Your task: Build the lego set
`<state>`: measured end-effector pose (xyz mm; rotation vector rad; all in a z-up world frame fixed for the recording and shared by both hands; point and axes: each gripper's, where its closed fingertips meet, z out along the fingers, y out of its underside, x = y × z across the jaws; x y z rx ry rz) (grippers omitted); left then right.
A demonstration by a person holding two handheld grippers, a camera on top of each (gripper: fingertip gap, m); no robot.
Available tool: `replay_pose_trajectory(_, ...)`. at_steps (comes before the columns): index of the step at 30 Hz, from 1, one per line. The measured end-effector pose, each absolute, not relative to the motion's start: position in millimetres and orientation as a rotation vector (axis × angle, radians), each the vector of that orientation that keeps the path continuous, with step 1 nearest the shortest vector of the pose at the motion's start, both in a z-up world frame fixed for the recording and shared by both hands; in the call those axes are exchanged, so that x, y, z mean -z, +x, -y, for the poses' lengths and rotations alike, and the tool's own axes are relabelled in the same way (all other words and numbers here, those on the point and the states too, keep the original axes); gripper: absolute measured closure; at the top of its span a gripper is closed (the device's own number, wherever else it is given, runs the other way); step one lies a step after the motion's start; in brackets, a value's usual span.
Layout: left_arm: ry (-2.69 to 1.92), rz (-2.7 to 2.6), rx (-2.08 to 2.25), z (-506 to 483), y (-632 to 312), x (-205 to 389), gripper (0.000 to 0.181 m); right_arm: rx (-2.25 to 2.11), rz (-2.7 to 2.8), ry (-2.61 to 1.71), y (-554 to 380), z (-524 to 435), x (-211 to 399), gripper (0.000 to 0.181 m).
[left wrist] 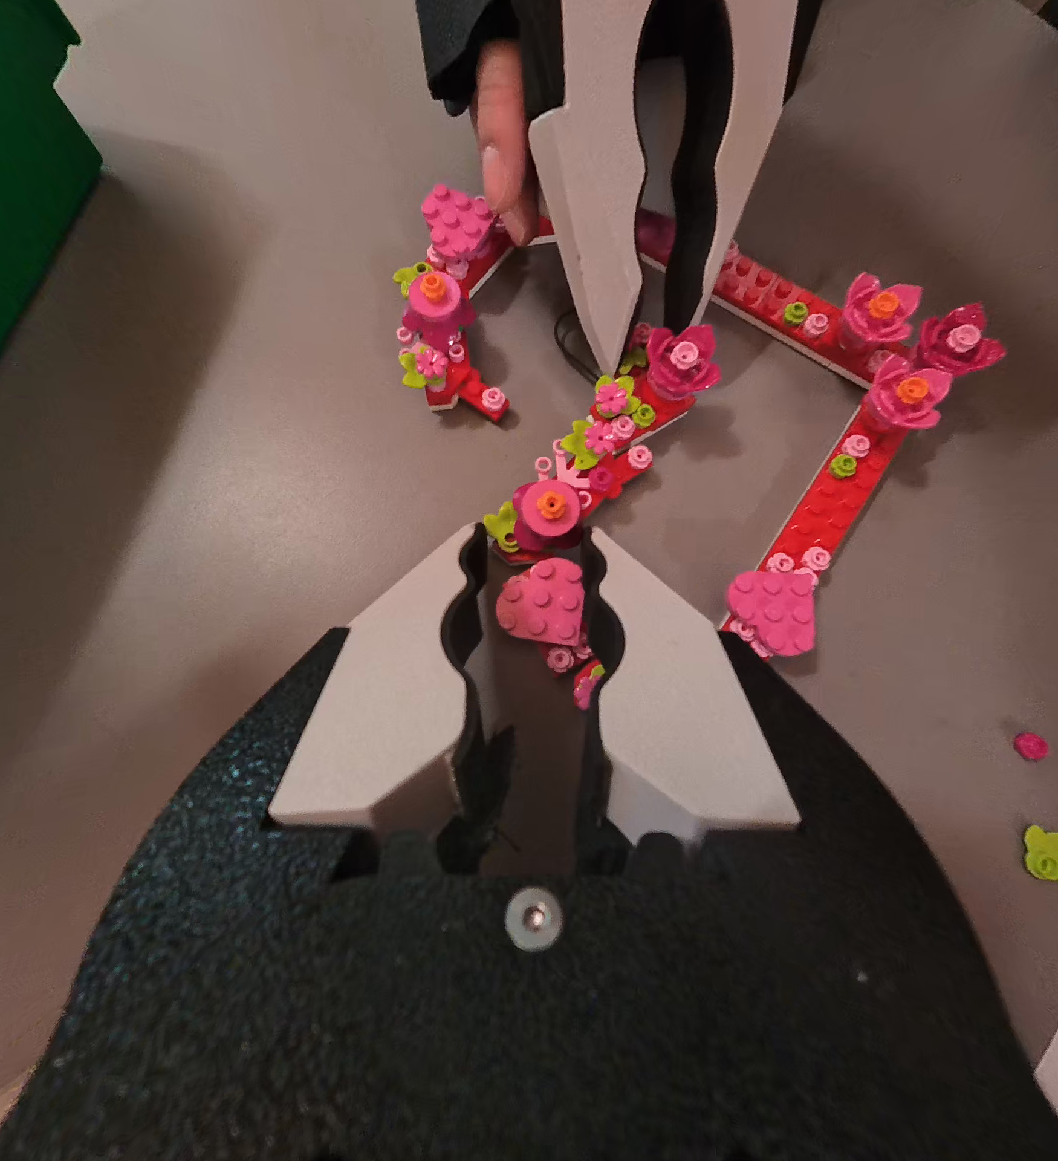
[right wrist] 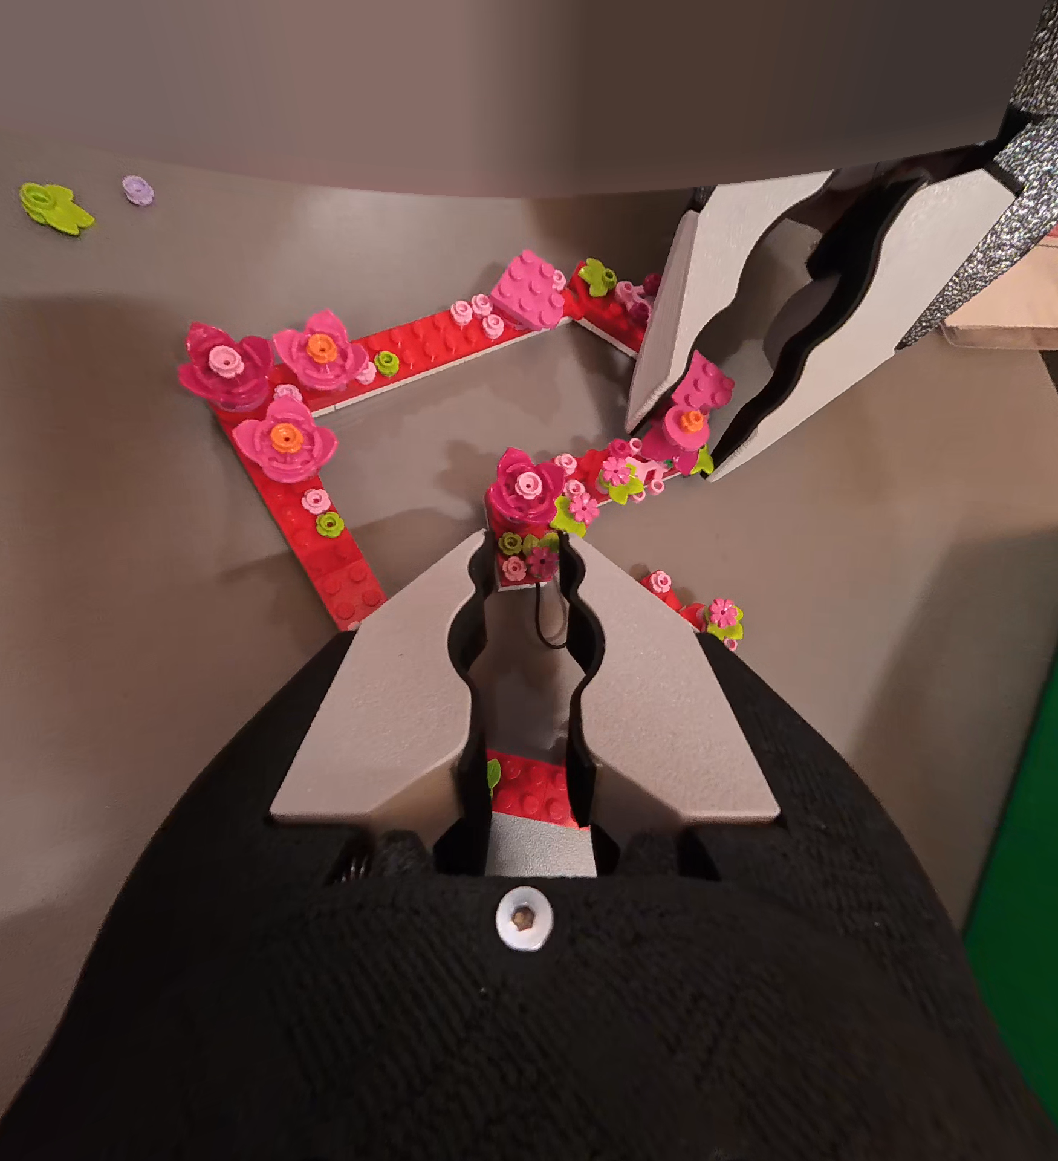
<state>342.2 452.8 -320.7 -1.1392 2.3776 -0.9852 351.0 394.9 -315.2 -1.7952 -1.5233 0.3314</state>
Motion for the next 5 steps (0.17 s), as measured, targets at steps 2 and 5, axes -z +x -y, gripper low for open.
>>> replay_pose_trajectory(2, -1.133, -2.378, 0.98, -453.1, 342.2, 320.6, 0.154, -0.341, 1.514, -1.805, 351.3, -395.4, 315.3, 0.163)
replay_pose_trajectory(5, -1.128, -2.376, 0.978, -453.9, 342.5, 319.7, 0.154, -0.35, 1.501, -1.814, 351.6, -396.6, 315.2, 0.163)
